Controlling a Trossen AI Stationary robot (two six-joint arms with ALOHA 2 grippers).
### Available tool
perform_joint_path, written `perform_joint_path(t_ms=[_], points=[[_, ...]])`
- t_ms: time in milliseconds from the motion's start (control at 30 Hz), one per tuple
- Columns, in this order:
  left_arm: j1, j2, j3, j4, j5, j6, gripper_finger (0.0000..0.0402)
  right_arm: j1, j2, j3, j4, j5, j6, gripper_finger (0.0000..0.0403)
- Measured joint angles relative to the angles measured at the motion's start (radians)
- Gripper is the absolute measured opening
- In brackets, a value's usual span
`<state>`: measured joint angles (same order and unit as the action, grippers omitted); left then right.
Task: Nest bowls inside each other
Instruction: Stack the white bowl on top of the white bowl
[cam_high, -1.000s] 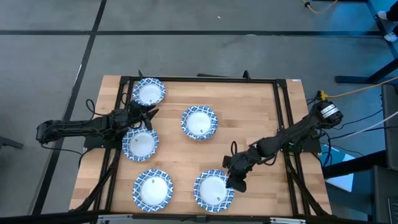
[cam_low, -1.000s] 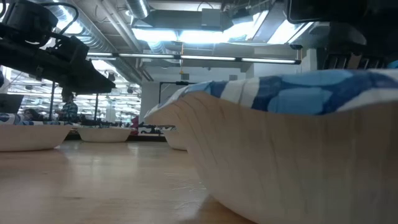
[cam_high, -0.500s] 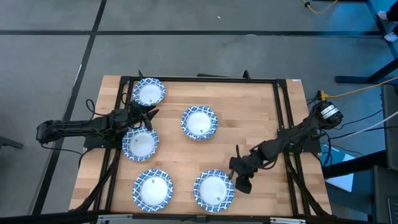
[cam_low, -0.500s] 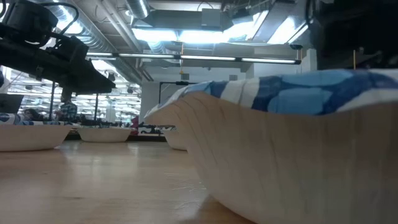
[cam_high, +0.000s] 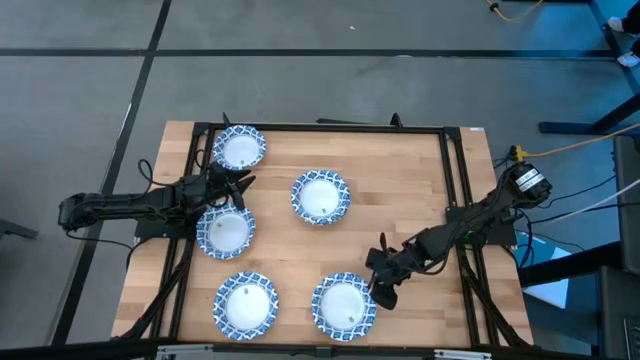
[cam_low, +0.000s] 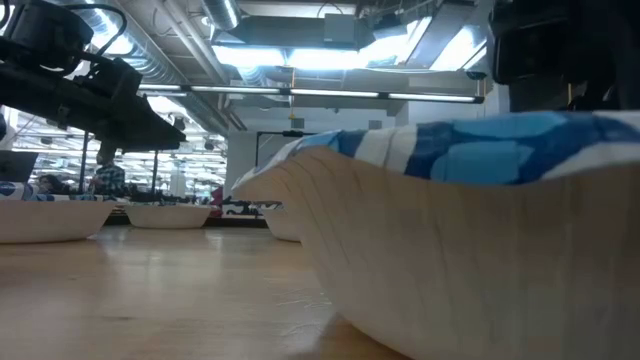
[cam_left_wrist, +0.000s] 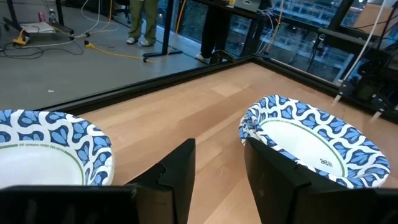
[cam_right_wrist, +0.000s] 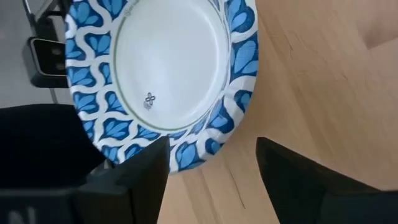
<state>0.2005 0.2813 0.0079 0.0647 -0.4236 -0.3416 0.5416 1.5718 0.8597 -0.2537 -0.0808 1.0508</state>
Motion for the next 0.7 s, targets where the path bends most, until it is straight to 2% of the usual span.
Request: perform_joint_path(t_ms=[433, 567, 700], points=[[0.0, 0.0, 0.0, -0.001, 0.023, 0.0, 0.0133, -0.008, 0.097, 0.0, 0.103, -0.017, 0.016, 0.0233], [0.0, 0.0, 0.0, -0.001, 0.023, 0.0, 0.0133, -0.009, 0.119, 0.0, 0.117, -0.018, 0.018, 0.0203], [0.0, 0.0, 0.0, -0.002, 0.023, 0.0, 0.0133, -0.01, 0.123, 0.0, 0.129, -0.019, 0.02, 0.0149]])
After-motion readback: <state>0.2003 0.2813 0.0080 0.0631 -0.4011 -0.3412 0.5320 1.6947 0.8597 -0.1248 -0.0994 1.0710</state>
